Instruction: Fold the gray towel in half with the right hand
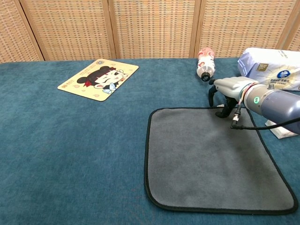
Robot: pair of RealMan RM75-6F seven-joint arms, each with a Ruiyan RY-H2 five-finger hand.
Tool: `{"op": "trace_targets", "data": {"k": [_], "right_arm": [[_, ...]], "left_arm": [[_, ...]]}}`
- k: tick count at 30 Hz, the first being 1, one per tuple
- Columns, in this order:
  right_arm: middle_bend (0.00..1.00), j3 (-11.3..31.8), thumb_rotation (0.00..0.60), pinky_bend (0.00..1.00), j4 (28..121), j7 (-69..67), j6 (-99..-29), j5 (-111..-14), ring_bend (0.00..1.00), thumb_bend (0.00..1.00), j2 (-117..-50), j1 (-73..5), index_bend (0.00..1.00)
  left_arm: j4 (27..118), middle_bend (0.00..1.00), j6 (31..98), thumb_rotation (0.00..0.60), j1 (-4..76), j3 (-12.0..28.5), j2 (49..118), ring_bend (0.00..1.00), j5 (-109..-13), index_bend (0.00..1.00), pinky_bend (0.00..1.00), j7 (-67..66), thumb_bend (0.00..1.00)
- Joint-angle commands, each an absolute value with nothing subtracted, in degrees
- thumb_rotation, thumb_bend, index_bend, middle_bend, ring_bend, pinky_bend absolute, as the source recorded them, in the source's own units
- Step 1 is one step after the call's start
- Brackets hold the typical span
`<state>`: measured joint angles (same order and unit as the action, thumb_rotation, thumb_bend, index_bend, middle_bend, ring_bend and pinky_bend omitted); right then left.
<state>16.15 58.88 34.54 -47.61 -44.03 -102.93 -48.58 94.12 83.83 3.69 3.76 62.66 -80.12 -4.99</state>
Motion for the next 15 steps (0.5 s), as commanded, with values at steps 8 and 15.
{"op": "trace_targets", "data": {"k": [8,15], "right_arm": [[0.00,15.87,0.600,0.00,57.22,34.22,-47.06,-43.34,0.00,0.54,-103.61,-49.03,0.42],[0.00,15.61,0.600,0.00,57.18,34.61,-46.60,-42.55,0.00,0.55,-103.43,-49.21,0.52]], "left_arm": [[94.13,0.00,83.42,0.600,3.94,3.77,62.84,0.00,-79.86,0.00,0.00,-5.41,0.17],[94.17,0.00,83.45,0.600,3.96,3.84,62.77,0.00,-79.73,0.00,0.00,-5.27,0.17]]}}
